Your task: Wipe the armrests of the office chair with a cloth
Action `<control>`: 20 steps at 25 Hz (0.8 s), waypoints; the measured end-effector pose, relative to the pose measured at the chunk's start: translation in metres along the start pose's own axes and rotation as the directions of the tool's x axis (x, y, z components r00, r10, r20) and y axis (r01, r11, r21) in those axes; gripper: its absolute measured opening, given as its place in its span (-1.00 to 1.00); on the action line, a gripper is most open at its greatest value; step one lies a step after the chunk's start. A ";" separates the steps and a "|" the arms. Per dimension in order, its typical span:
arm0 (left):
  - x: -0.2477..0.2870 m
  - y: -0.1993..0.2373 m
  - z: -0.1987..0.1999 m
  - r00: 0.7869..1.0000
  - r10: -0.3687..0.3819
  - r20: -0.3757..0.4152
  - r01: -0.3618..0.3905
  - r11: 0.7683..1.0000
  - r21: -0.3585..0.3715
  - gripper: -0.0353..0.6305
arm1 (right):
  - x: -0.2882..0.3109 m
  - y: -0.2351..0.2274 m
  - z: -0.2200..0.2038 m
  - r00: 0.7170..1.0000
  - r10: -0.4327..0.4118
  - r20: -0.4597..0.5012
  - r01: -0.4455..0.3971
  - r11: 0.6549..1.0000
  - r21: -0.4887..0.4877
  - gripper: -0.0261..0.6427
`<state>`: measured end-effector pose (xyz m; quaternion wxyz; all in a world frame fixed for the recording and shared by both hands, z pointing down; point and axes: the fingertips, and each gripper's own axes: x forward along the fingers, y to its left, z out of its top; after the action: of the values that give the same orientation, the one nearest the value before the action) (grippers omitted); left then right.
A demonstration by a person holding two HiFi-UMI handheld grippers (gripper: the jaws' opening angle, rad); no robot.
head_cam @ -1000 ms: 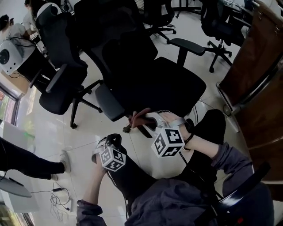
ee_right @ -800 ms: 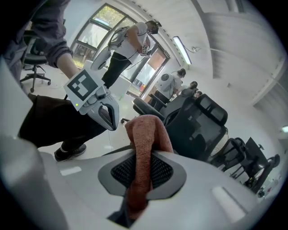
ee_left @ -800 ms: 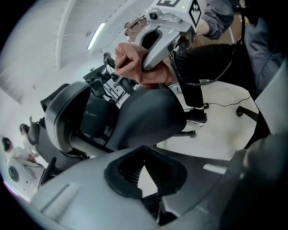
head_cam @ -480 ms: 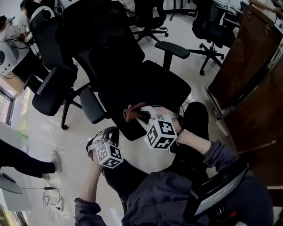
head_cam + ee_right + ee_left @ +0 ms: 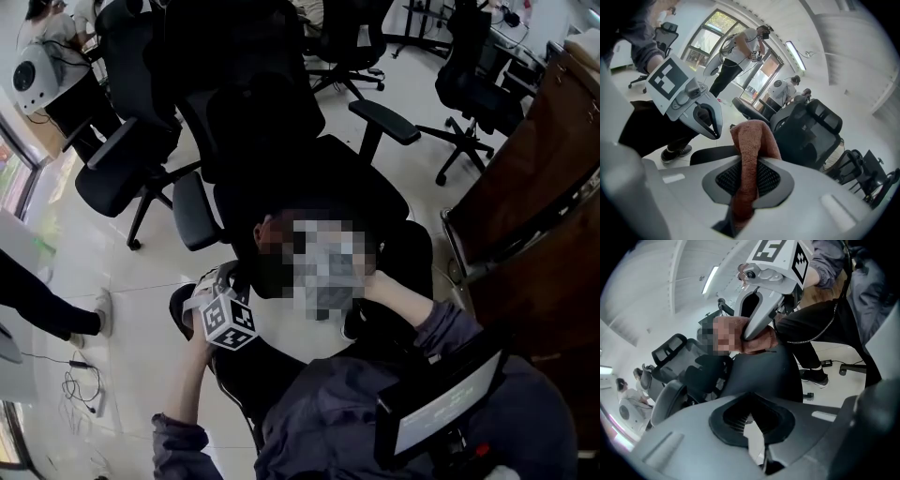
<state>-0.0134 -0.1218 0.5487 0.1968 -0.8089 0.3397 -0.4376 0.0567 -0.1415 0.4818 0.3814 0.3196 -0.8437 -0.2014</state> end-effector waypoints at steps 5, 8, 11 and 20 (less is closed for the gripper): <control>0.006 -0.006 0.008 0.999 0.035 -0.027 -0.035 0.999 -0.016 -0.84 | -0.002 0.000 0.001 0.999 0.013 0.039 -0.013 1.000 0.022 -0.78; 0.012 -0.011 0.015 0.999 0.017 -0.042 -0.019 0.999 -0.042 -0.84 | -0.009 0.001 0.001 0.998 0.022 0.055 -0.024 0.999 0.024 -0.78; 0.013 -0.010 0.020 0.999 0.000 -0.035 -0.004 0.994 -0.110 -0.84 | -0.015 0.001 0.000 0.997 0.026 0.066 -0.028 0.999 0.023 -0.78; 0.020 -0.023 0.003 0.995 -0.035 -0.092 0.022 0.990 -0.136 -0.84 | -0.027 -0.007 -0.019 0.998 0.018 0.057 -0.020 0.999 0.028 -0.78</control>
<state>0.0054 -0.1202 0.5723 0.1191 -0.8035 0.3659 -0.4542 0.0874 -0.1300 0.4758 0.3545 0.3113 -0.8600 -0.1947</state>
